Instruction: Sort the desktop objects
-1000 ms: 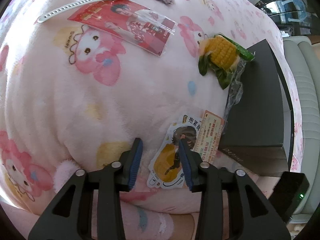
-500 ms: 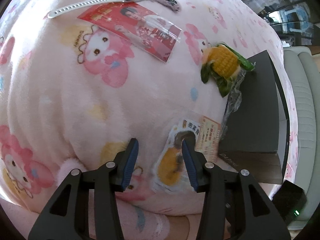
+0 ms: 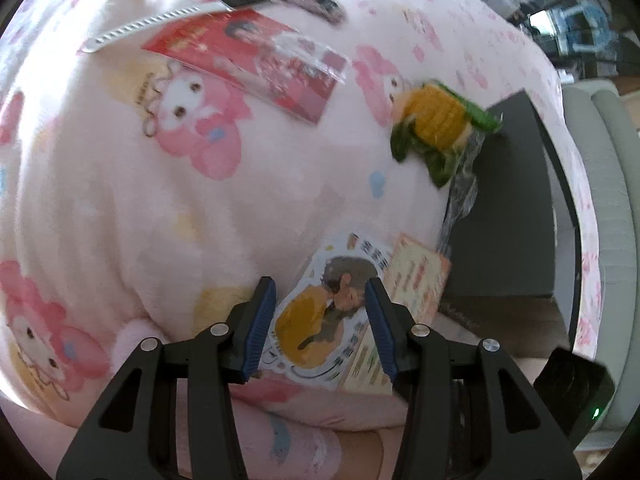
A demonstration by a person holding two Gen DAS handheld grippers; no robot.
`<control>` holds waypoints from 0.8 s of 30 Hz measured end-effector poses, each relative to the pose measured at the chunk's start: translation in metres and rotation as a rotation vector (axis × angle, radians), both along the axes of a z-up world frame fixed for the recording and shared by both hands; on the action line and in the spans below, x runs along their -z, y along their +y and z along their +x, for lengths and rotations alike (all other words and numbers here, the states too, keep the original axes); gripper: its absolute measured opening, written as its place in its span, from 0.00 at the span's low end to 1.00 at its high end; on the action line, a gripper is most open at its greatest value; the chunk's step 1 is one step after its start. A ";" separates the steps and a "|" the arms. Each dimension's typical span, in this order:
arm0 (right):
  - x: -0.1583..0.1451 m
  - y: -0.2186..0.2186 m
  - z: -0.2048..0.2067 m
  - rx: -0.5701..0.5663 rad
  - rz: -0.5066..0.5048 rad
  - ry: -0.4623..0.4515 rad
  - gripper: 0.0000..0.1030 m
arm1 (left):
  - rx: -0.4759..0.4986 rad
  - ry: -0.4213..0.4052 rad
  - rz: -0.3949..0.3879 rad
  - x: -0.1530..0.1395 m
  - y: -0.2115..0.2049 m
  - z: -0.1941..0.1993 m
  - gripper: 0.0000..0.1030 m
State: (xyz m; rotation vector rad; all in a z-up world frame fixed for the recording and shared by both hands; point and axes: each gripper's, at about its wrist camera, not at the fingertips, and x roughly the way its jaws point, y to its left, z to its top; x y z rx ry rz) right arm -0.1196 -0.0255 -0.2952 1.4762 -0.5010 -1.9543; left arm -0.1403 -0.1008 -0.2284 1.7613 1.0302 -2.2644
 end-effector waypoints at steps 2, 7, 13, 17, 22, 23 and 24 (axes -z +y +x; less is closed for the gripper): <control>0.002 -0.002 0.001 -0.012 -0.011 -0.015 0.33 | -0.023 -0.012 0.032 0.004 -0.004 0.001 0.45; 0.024 -0.005 -0.009 0.075 0.072 -0.053 0.33 | -0.005 -0.038 0.001 0.009 0.005 -0.006 0.45; 0.032 -0.012 -0.016 0.093 0.073 -0.029 0.33 | 0.048 -0.032 0.005 0.009 0.015 -0.012 0.53; 0.018 -0.017 -0.011 0.048 0.028 0.026 0.29 | 0.061 0.032 -0.002 -0.004 0.018 -0.010 0.54; 0.005 -0.014 -0.011 0.060 0.010 0.078 0.28 | 0.065 0.025 0.052 0.000 0.020 -0.015 0.53; 0.007 -0.014 -0.012 0.065 0.021 0.077 0.28 | 0.067 0.010 0.040 0.003 0.022 -0.017 0.53; 0.011 -0.017 -0.014 0.069 0.040 0.064 0.28 | 0.067 0.001 0.034 0.004 0.021 -0.015 0.53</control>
